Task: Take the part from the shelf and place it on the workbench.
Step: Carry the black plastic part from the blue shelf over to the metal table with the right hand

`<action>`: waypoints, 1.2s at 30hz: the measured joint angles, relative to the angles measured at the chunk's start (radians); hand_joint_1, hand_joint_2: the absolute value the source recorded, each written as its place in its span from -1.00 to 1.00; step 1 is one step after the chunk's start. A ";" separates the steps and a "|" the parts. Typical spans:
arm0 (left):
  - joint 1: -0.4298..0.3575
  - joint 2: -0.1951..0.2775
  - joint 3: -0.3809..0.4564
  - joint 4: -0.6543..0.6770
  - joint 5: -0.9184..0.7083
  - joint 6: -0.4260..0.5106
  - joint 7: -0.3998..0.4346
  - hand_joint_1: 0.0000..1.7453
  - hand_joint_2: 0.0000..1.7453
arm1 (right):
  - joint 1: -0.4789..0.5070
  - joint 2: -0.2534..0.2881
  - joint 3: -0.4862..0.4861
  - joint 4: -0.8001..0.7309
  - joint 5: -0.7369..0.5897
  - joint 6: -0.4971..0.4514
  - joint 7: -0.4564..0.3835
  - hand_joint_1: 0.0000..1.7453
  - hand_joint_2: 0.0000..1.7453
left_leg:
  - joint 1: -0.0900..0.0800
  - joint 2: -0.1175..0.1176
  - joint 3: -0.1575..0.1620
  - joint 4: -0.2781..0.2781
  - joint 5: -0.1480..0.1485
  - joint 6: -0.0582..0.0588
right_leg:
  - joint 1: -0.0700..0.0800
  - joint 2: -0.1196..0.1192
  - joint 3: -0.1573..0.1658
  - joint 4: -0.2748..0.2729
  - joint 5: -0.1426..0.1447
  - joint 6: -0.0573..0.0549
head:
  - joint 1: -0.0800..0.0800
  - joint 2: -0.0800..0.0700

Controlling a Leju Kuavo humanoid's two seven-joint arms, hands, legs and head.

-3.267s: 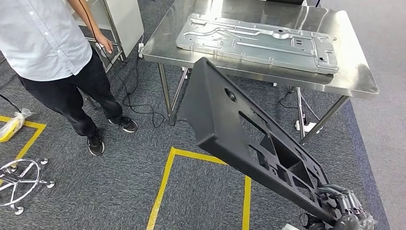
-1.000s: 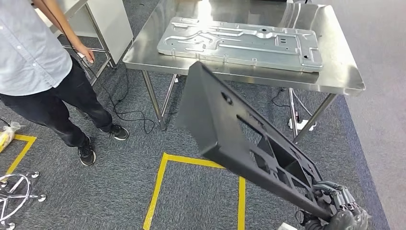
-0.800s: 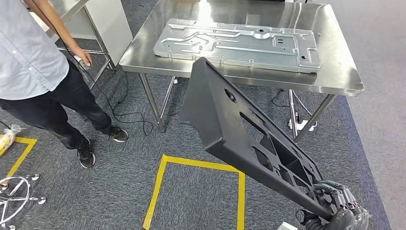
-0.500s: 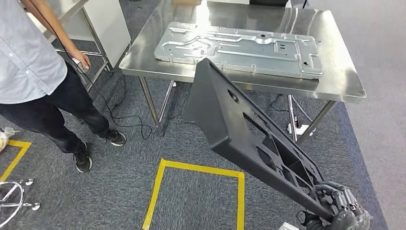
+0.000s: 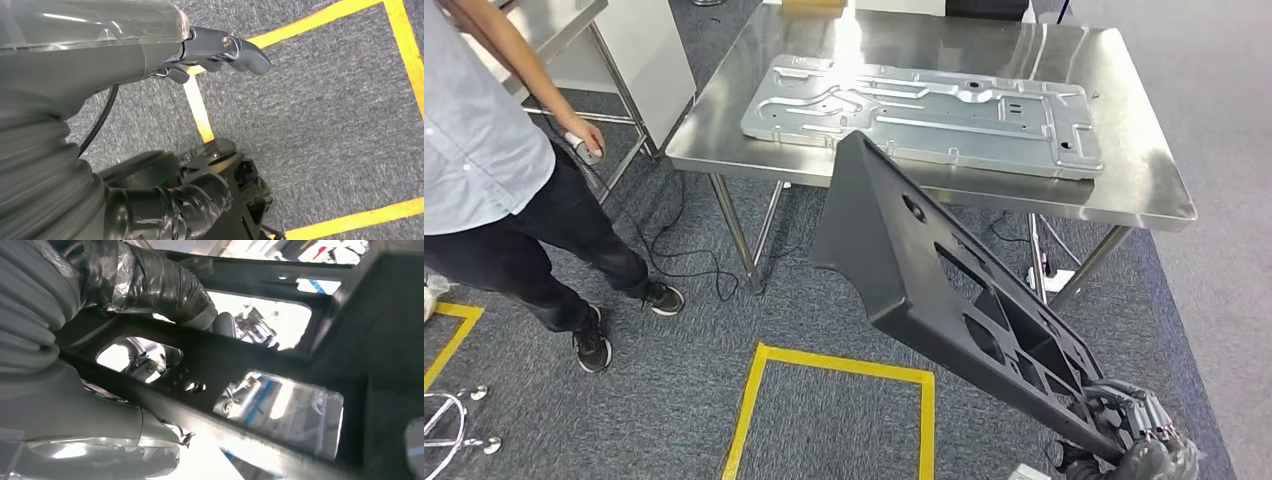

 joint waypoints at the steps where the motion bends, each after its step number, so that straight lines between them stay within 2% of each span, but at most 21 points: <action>1: -0.001 0.000 0.000 0.000 0.000 0.000 0.000 -1.00 1.00 | 0.000 0.000 -0.001 0.000 0.000 0.000 0.000 1.00 1.00 | 0.001 0.001 0.002 0.005 -0.005 -0.005 | -0.002 0.001 0.005 -0.004 -0.002 -0.007 | 0.000 0.000; 3: -0.003 0.000 0.000 0.000 0.000 0.001 0.000 -1.00 1.00 | -0.001 0.000 -0.002 0.000 -0.001 0.000 -0.001 1.00 1.00 | 0.003 0.001 -0.023 0.068 -0.037 -0.015 | -0.006 0.000 0.018 -0.013 -0.007 -0.021 | -0.001 0.000; 5: -0.002 0.000 0.000 0.000 -0.001 0.001 0.000 -1.00 1.00 | -0.002 0.000 -0.002 0.000 -0.003 0.000 -0.001 1.00 1.00 | 0.004 0.001 -0.100 0.205 -0.088 -0.020 | -0.003 -0.002 0.028 -0.014 -0.016 -0.031 | -0.002 0.000; 6: -0.001 0.000 0.000 0.000 -0.001 0.001 0.000 -1.00 1.00 | -0.003 0.000 -0.003 0.000 -0.005 0.000 -0.002 1.00 1.00 | 0.004 0.001 -0.142 0.268 -0.103 -0.022 | -0.002 -0.002 0.033 -0.014 -0.021 -0.033 | -0.002 0.000; 7: 0.001 0.000 0.000 0.000 -0.002 0.001 0.000 -1.00 1.00 | -0.003 0.000 -0.003 0.000 -0.006 0.000 -0.002 1.00 1.00 | 0.004 0.001 -0.171 0.301 -0.098 -0.022 | 0.000 0.000 0.040 -0.014 -0.026 -0.034 | -0.002 0.000; 8: 0.003 0.000 0.000 0.000 -0.003 0.000 0.000 -1.00 1.00 | -0.003 0.000 -0.003 0.000 -0.007 0.000 -0.002 1.00 1.00 | 0.004 0.001 -0.182 0.294 -0.071 -0.020 | 0.001 0.002 0.048 -0.014 -0.032 -0.034 | -0.002 0.000; 9: 0.004 0.000 0.000 0.000 -0.005 0.000 0.001 -1.00 1.00 | -0.004 0.000 -0.004 0.000 -0.008 0.000 -0.002 1.00 1.00 | 0.003 0.001 -0.173 0.249 -0.027 -0.017 | 0.002 0.003 0.059 -0.014 -0.039 -0.033 | -0.002 0.000; 10: 0.004 0.000 0.000 0.000 -0.007 0.000 0.001 -1.00 1.00 | -0.005 0.000 -0.005 0.000 -0.009 0.000 -0.001 1.00 1.00 | 0.002 0.000 -0.153 0.181 0.023 -0.010 | 0.003 0.004 0.069 -0.014 -0.047 -0.031 | -0.002 0.000; 12: 0.002 0.002 0.000 0.000 -0.011 -0.001 0.002 -1.00 1.00 | -0.012 -0.001 -0.006 0.000 -0.010 0.000 0.004 1.00 1.00 | -0.004 0.000 -0.112 0.071 0.075 0.002 | 0.007 0.006 0.081 -0.013 -0.061 -0.022 | -0.002 0.000; 14: 0.000 0.003 0.000 0.000 -0.014 -0.002 0.004 -1.00 1.00 | -0.019 -0.004 -0.007 0.000 -0.010 0.000 0.009 1.00 1.00 | -0.010 0.000 -0.098 0.040 0.071 0.011 | 0.007 0.006 0.084 -0.017 -0.070 -0.009 | -0.002 0.000; 17: 0.001 0.003 0.000 0.000 -0.017 -0.003 0.004 -1.00 1.00 | -0.029 -0.012 -0.008 -0.001 -0.009 0.000 0.014 1.00 1.00 | -0.003 -0.002 -0.081 0.017 0.071 0.025 | 0.006 0.004 0.089 -0.008 -0.081 0.007 | -0.001 0.000; 19: 0.000 0.003 0.000 0.000 -0.021 -0.004 0.004 -1.00 1.00 | -0.035 -0.021 -0.008 -0.002 -0.007 0.000 0.016 1.00 1.00 | 0.002 -0.001 -0.065 0.005 0.070 0.035 | 0.004 0.002 0.045 0.080 -0.122 0.014 | 0.001 0.000; 21: 0.000 0.003 0.000 0.000 -0.026 -0.007 0.005 -1.00 1.00 | -0.040 -0.028 -0.008 -0.002 -0.005 0.000 0.020 1.00 1.00 | 0.002 -0.001 -0.055 0.004 0.060 0.039 | 0.000 0.002 -0.038 0.213 -0.167 0.021 | 0.002 0.000; 22: 0.001 0.003 0.000 0.000 -0.028 -0.008 0.006 -1.00 1.00 | -0.041 -0.032 -0.008 -0.001 -0.004 0.000 0.023 1.00 1.00 | 0.002 -0.001 -0.049 0.004 0.054 0.038 | -0.002 0.001 -0.071 0.252 -0.166 0.025 | 0.002 0.000; 23: 0.002 0.003 0.000 0.000 -0.030 -0.010 0.006 -1.00 1.00 | -0.042 -0.037 -0.009 -0.001 -0.004 0.000 0.027 1.00 1.00 | 0.003 -0.002 -0.041 0.004 0.047 0.037 | -0.005 0.001 -0.086 0.254 -0.143 0.027 | 0.002 0.000; 25: 0.003 0.003 0.000 0.000 -0.032 -0.012 0.007 -1.00 1.00 | -0.048 -0.048 -0.011 -0.001 -0.004 0.000 0.033 1.00 1.00 | 0.004 -0.004 -0.019 0.005 0.030 0.031 | -0.010 0.000 -0.063 0.150 -0.048 0.028 | 0.002 0.000; 27: 0.002 0.003 0.000 0.000 -0.034 -0.013 0.007 -1.00 1.00 | -0.055 -0.058 -0.014 0.000 -0.006 0.000 0.037 1.00 1.00 | 0.001 -0.005 -0.003 0.007 0.013 0.020 | -0.007 -0.002 -0.021 0.040 0.009 0.022 | 0.002 0.000; 31: -0.002 0.003 0.000 0.000 -0.039 -0.014 0.007 -1.00 1.00 | -0.063 -0.075 -0.021 -0.001 -0.015 0.000 0.049 1.00 1.00 | -0.001 -0.003 0.006 0.003 -0.003 0.000 | -0.003 0.001 0.000 0.000 0.001 -0.001 | 0.001 0.000; 33: -0.005 0.003 0.000 0.000 -0.042 -0.014 0.007 -1.00 1.00 | -0.068 -0.080 -0.024 -0.002 -0.019 0.000 0.053 1.00 1.00 | 0.002 -0.003 -0.006 0.045 -0.026 -0.010 | -0.007 0.000 0.012 -0.007 -0.005 -0.016 | 0.000 0.000; 34: -0.005 0.003 0.000 0.000 -0.043 -0.014 0.008 -1.00 1.00 | -0.071 -0.082 -0.025 -0.003 -0.021 0.000 0.055 1.00 1.00 | 0.003 -0.003 -0.034 0.099 -0.049 -0.013 | -0.008 -0.001 0.018 -0.009 -0.009 -0.022 | -0.001 0.000; 36: -0.005 0.003 0.000 0.000 -0.044 -0.014 0.008 -1.00 1.00 | -0.077 -0.086 -0.025 -0.003 -0.026 0.000 0.057 1.00 1.00 | 0.004 -0.003 -0.121 0.243 -0.097 -0.017 | -0.006 -0.002 0.029 -0.009 -0.021 -0.030 | -0.003 0.000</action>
